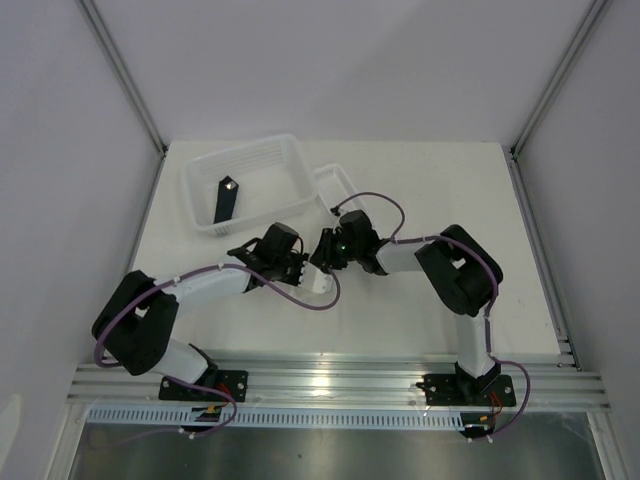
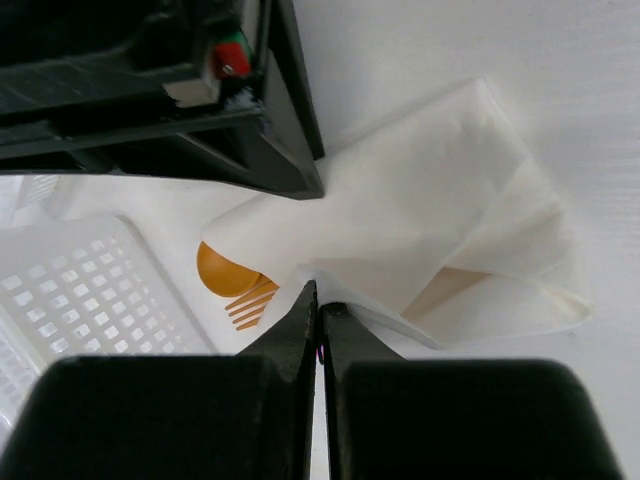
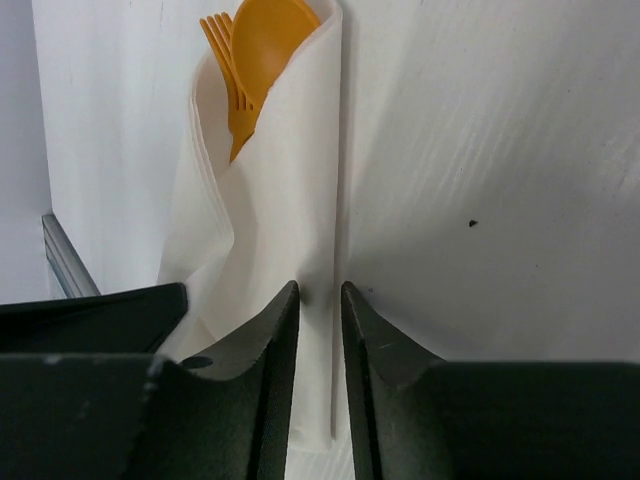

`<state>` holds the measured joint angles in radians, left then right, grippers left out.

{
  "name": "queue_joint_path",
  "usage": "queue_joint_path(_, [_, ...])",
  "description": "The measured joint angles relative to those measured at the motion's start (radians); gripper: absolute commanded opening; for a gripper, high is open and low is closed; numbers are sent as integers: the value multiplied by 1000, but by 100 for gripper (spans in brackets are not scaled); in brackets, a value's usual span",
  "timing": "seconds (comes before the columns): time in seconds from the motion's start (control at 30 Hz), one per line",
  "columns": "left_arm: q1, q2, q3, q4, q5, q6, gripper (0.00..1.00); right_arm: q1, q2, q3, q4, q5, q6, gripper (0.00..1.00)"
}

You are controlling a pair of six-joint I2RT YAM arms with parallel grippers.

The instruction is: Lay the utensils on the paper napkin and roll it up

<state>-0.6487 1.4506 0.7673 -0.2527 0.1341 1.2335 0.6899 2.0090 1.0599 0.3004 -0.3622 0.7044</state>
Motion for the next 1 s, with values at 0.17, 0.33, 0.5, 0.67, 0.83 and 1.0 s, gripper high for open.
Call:
queue_joint_path(0.17, [-1, 18, 25, 14, 4, -11, 1, 0, 32, 3, 48, -40, 5, 6])
queue_joint_path(0.33, [-1, 65, 70, 19, 25, -37, 1, 0, 48, 2, 86, -69, 15, 1])
queue_joint_path(0.5, [-1, 118, 107, 36, 30, -58, 1, 2, 48, 0, 101, -73, 17, 0])
queue_joint_path(0.67, [-1, 147, 110, 45, 29, -76, 1, 8, 48, -7, 117, -73, 18, 1])
queue_joint_path(0.83, [-1, 198, 112, 55, 14, -86, 1, 11, 48, -36, 148, -77, 34, 11])
queue_joint_path(1.0, [-1, 216, 120, 56, 0, -92, 1, 2, 45, -63, 190, -98, 57, 16])
